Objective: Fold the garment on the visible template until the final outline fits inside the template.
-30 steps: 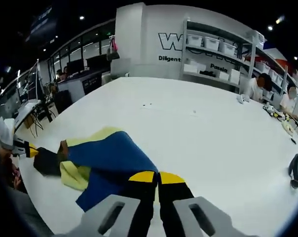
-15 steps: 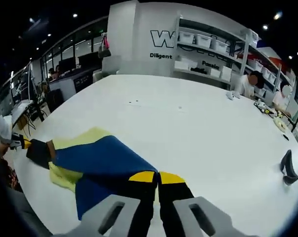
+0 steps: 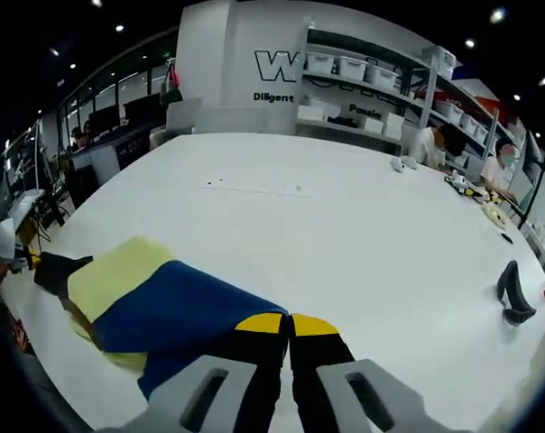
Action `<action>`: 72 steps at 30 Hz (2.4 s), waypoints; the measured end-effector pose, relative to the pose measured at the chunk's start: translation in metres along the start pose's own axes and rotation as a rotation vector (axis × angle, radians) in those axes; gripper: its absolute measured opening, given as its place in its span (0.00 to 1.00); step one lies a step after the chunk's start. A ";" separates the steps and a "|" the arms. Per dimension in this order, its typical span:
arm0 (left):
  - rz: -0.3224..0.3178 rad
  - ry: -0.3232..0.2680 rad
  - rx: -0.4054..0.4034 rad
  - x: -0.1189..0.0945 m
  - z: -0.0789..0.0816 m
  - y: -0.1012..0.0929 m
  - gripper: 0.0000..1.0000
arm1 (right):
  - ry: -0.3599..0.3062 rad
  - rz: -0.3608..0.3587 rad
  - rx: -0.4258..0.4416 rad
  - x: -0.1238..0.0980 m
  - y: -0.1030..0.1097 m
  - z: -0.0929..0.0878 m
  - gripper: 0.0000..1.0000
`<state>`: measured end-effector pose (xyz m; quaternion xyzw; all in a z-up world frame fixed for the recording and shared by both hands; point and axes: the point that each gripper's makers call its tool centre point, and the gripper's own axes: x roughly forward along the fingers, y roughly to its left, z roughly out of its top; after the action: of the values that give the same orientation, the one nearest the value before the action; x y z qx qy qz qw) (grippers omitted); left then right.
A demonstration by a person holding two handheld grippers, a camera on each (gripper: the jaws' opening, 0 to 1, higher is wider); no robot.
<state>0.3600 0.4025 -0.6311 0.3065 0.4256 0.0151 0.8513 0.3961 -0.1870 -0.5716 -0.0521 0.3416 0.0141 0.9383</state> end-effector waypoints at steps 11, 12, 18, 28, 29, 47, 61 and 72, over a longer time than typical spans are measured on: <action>0.071 0.008 0.018 0.005 -0.007 0.019 0.06 | 0.032 -0.048 0.029 -0.002 -0.021 -0.018 0.00; 0.071 0.006 0.015 0.005 -0.007 0.019 0.06 | 0.031 -0.048 0.030 -0.003 -0.021 -0.020 0.00; 0.037 -0.145 0.007 -0.004 0.018 0.008 0.23 | -0.027 -0.021 -0.029 -0.006 -0.010 -0.016 0.02; -0.142 -0.423 0.146 -0.033 0.071 -0.061 0.52 | -0.157 0.104 -0.164 -0.017 0.032 -0.003 0.43; -0.166 -0.447 0.183 -0.036 0.074 -0.069 0.53 | -0.158 0.127 -0.185 -0.018 0.038 -0.005 0.46; -0.338 -0.595 0.474 -0.062 0.092 -0.156 0.57 | -0.104 0.427 -0.352 -0.019 0.141 -0.053 0.61; -0.475 -0.640 0.440 -0.077 0.106 -0.201 0.49 | -0.006 0.471 -0.570 -0.010 0.164 -0.094 0.65; -0.541 -0.592 0.361 -0.067 0.107 -0.214 0.36 | -0.017 0.430 -0.680 0.002 0.160 -0.095 0.45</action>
<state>0.3459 0.1551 -0.6493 0.3189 0.2239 -0.3713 0.8428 0.3274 -0.0381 -0.6594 -0.2869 0.3128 0.3228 0.8460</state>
